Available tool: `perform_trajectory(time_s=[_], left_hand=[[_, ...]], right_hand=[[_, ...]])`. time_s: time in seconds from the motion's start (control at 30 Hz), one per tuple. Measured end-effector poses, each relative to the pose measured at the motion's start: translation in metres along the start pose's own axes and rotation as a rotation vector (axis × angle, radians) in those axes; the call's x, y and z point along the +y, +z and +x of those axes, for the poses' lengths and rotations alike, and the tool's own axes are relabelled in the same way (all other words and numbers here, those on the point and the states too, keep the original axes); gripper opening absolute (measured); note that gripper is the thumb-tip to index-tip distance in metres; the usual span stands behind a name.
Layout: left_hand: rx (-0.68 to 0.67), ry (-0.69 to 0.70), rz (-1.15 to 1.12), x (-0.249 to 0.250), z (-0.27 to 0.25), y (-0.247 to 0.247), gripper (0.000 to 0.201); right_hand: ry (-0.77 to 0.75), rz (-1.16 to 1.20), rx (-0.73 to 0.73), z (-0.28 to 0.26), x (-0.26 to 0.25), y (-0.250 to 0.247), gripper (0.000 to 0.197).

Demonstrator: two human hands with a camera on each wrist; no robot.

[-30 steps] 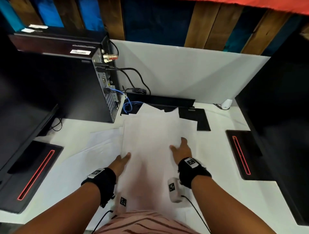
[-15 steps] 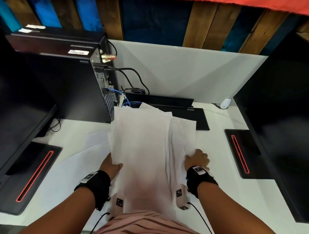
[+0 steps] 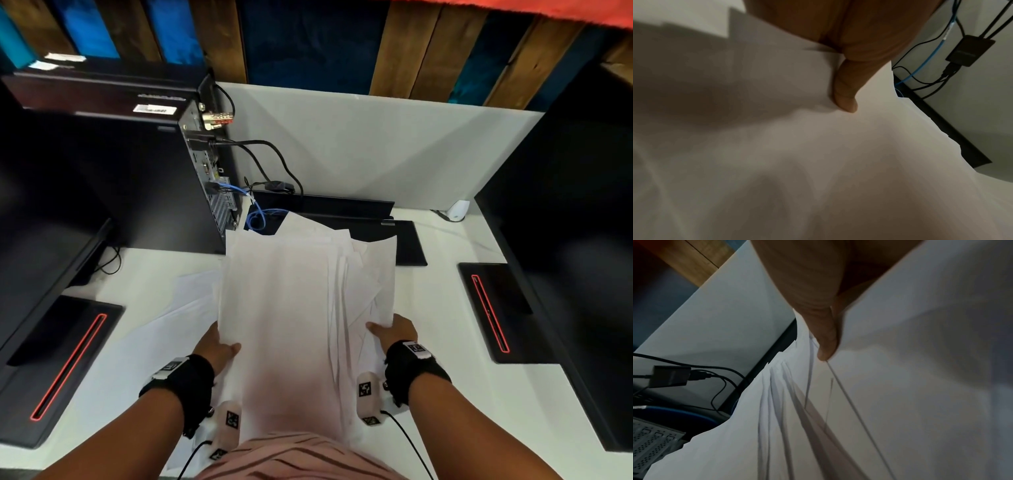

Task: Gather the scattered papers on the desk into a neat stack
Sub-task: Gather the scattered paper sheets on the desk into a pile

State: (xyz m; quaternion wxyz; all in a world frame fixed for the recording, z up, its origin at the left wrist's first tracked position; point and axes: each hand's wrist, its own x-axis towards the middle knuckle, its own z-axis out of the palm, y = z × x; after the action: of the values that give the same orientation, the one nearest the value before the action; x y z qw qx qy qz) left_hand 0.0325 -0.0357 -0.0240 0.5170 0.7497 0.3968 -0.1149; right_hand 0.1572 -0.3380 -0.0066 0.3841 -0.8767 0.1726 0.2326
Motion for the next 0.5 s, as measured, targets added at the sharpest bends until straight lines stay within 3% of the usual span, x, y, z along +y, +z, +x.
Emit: perform_trajectory(time_s=[0.1, 0.33, 0.5], left_hand=[[-0.004, -0.002, 0.0, 0.0, 0.0, 0.002, 0.058], [-0.023, 0.033, -0.015, 0.005, -0.002, 0.01, 0.057], [-0.038, 0.045, -0.011, 0.007, 0.0, 0.016, 0.058]], right_hand=[[0.009, -0.007, 0.025, -0.001, 0.003, -0.005, 0.036], [-0.025, 0.08, 0.253, -0.009, -0.004, -0.039, 0.024], [-0.143, -0.089, 0.451, -0.02, -0.021, -0.075, 0.024]])
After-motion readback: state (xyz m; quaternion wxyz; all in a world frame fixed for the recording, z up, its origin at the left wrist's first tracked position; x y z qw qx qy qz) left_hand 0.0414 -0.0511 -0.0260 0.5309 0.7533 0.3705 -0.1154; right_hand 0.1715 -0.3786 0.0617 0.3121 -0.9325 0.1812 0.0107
